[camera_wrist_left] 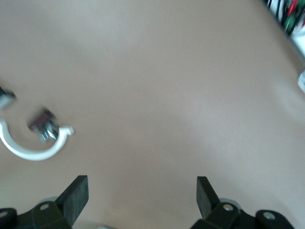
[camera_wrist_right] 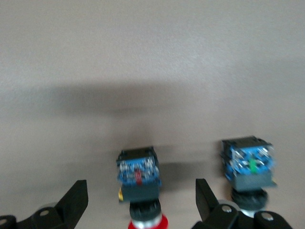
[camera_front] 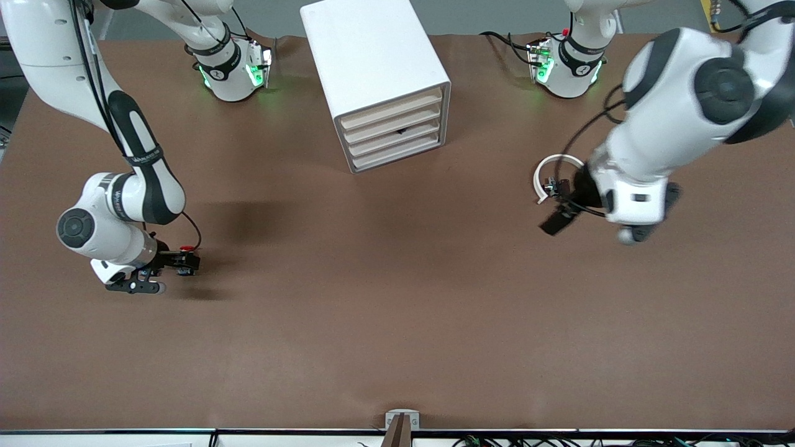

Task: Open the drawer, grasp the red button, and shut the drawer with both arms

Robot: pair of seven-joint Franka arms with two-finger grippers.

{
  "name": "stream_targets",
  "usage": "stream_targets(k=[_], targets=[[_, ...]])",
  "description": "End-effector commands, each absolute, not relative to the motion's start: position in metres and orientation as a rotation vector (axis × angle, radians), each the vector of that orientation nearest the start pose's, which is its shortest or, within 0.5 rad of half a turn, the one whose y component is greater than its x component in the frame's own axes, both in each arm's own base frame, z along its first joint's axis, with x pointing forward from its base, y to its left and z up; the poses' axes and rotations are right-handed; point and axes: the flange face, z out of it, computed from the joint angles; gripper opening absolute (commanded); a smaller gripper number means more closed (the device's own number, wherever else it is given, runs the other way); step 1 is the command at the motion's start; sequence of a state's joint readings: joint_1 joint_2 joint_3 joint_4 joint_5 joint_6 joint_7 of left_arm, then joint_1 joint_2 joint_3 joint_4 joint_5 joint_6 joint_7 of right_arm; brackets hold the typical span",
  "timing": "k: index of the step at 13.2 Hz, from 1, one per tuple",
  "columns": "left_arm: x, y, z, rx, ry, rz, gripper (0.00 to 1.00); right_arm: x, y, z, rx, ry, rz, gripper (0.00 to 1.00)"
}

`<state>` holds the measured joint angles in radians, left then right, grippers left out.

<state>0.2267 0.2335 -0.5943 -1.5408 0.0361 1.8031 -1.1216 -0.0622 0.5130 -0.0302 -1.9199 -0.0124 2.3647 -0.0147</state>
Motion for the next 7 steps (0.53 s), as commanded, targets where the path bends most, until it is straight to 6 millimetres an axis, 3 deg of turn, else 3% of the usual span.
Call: stream_targets(k=[1, 3, 5, 7], targets=[[0.608, -0.149, 0.567, -3.009, -1.092, -0.010, 1.00, 0.609, -0.082, 0.267, -3.180, -0.004, 0.157, 1.00], [0.601, -0.119, 0.570, -3.016, -0.856, 0.084, 1.00, 0.603, -0.108, 0.300, -3.169, -0.025, 0.218, 1.00], [0.603, -0.093, 0.579, -3.058, -0.630, 0.068, 1.00, 0.596, -0.125, 0.345, -3.152, 0.006, 0.305, 1.00], [0.595, -0.057, 0.603, -3.046, -0.621, 0.023, 1.00, 0.590, -0.136, 0.395, -3.133, 0.049, 0.393, 1.00]])
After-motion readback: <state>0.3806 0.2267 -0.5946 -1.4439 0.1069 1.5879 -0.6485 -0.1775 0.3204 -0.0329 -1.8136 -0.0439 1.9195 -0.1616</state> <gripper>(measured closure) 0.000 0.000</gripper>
